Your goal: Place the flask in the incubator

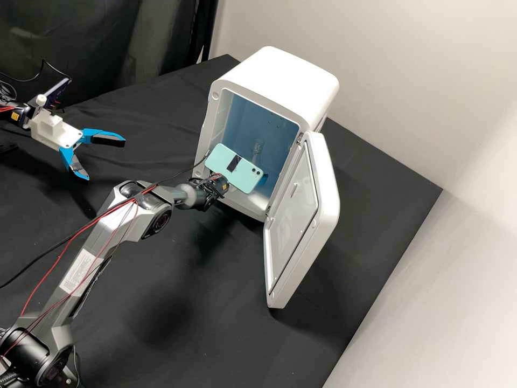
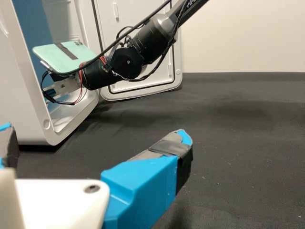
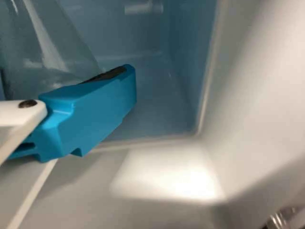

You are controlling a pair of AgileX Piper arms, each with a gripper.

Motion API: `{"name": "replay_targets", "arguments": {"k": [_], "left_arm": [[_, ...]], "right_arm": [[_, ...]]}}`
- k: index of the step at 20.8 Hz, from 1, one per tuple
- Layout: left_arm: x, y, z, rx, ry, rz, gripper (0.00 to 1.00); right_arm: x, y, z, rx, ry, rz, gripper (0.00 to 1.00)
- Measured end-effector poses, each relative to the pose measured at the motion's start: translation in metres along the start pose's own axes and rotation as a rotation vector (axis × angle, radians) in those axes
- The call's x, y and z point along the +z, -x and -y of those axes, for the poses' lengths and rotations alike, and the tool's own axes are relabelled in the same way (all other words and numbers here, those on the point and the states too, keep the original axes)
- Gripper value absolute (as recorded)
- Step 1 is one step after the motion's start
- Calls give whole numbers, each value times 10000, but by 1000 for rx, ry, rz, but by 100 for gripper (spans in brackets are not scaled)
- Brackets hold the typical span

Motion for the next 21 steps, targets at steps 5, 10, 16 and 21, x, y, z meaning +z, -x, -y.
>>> {"name": "replay_targets", "arguments": {"k": [5, 10, 16, 21], "left_arm": [[0, 0, 0, 0, 0, 0, 100], [5, 6, -16, 8, -6, 1, 100], [6, 6, -18, 9, -6, 1, 100], [6, 6, -18, 9, -6, 1, 100]], "right_arm": [[46, 1, -34, 3, -52, 8, 100], [72, 1, -60, 7, -61, 12, 100], [74, 1, -62, 1, -59, 6, 100], [83, 3, -85, 5, -61, 7, 100]]}}
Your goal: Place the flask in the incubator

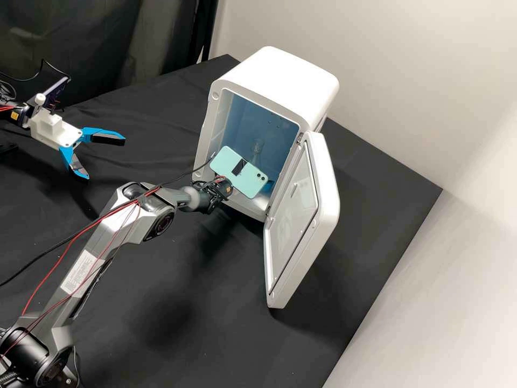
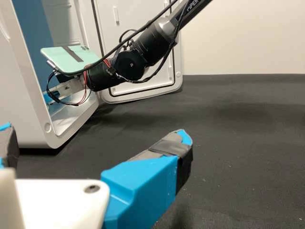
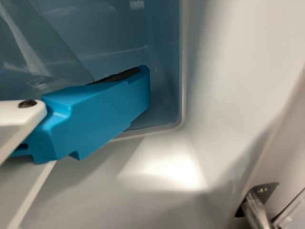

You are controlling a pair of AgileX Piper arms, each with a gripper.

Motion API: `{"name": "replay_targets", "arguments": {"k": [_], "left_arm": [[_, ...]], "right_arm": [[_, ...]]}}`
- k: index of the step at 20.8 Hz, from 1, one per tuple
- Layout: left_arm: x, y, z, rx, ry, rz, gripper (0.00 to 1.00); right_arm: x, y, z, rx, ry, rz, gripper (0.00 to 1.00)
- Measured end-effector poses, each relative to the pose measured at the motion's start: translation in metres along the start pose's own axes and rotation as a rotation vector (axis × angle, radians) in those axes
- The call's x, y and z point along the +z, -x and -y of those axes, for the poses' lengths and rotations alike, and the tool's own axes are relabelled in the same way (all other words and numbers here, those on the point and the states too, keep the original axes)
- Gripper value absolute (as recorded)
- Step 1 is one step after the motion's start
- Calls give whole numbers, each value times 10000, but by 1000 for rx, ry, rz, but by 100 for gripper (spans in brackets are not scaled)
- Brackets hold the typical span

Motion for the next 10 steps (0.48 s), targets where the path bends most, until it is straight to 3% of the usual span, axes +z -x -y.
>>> {"name": "replay_targets", "arguments": {"k": [10], "left_arm": [[0, 0, 0, 0, 0, 0, 100]], "right_arm": [[-8, 3, -6, 1, -9, -2, 100]]}}
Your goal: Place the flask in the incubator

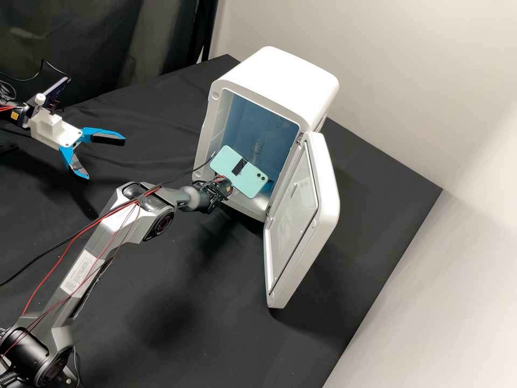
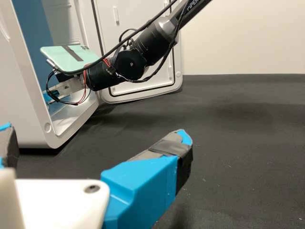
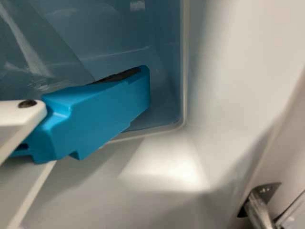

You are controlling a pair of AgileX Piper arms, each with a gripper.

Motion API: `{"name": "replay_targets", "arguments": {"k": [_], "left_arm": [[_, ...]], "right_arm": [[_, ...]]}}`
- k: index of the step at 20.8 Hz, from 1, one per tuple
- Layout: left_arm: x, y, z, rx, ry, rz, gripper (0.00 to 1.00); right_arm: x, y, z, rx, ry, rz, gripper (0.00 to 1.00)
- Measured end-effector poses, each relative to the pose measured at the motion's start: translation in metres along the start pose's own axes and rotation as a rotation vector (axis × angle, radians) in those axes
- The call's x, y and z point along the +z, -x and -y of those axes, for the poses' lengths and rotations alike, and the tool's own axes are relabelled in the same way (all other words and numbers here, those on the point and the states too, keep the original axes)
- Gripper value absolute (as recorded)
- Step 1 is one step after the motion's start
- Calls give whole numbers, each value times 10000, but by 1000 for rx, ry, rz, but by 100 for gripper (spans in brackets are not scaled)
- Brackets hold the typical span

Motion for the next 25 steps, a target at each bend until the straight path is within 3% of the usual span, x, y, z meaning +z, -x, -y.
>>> {"name": "replay_targets", "arguments": {"k": [15, 25], "left_arm": [[-4, 1, -1, 0, 0, -2, 100], [4, 8, -19, 9, -7, 0, 100]], "right_arm": [[0, 35, 0, -1, 0, 1, 100], [-195, 218, -256, 80, -11, -74, 100]]}}
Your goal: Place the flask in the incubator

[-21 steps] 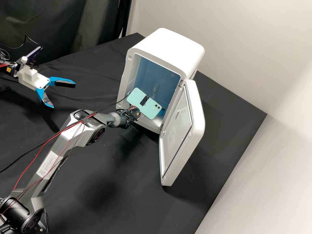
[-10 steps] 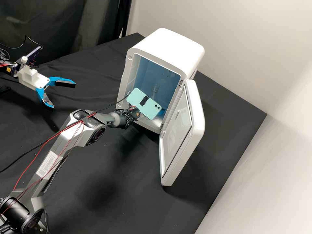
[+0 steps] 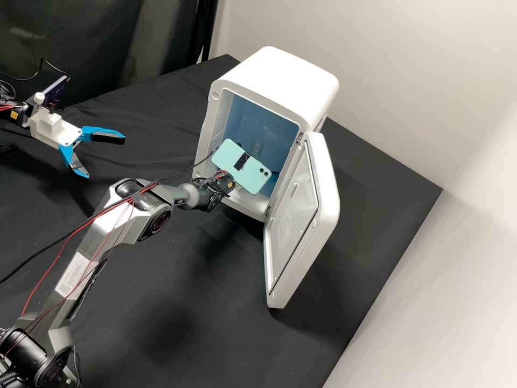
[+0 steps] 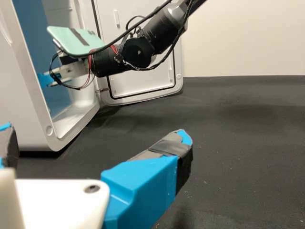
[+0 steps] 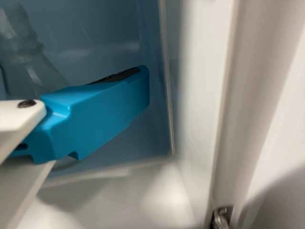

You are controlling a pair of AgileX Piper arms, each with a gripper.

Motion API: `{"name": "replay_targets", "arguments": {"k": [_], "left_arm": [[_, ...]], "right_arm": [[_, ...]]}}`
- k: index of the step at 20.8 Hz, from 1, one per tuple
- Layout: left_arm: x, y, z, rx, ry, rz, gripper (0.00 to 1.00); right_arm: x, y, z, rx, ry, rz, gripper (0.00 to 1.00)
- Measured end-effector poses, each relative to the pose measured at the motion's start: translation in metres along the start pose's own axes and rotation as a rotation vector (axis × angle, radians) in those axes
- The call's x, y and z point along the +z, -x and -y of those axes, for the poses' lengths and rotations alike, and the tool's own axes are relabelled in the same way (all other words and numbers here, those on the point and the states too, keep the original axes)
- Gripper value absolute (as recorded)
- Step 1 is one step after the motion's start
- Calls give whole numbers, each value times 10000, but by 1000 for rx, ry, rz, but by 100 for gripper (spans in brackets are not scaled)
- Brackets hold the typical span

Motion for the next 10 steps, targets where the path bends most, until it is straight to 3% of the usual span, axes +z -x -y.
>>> {"name": "replay_targets", "arguments": {"k": [3, 10], "left_arm": [[0, 0, 0, 0, 0, 0, 100], [22, -7, 3, -2, -2, 12, 100]], "right_arm": [[-25, 43, -65, 17, -13, -12, 100], [-11, 311, -68, 27, -24, -18, 100]]}}
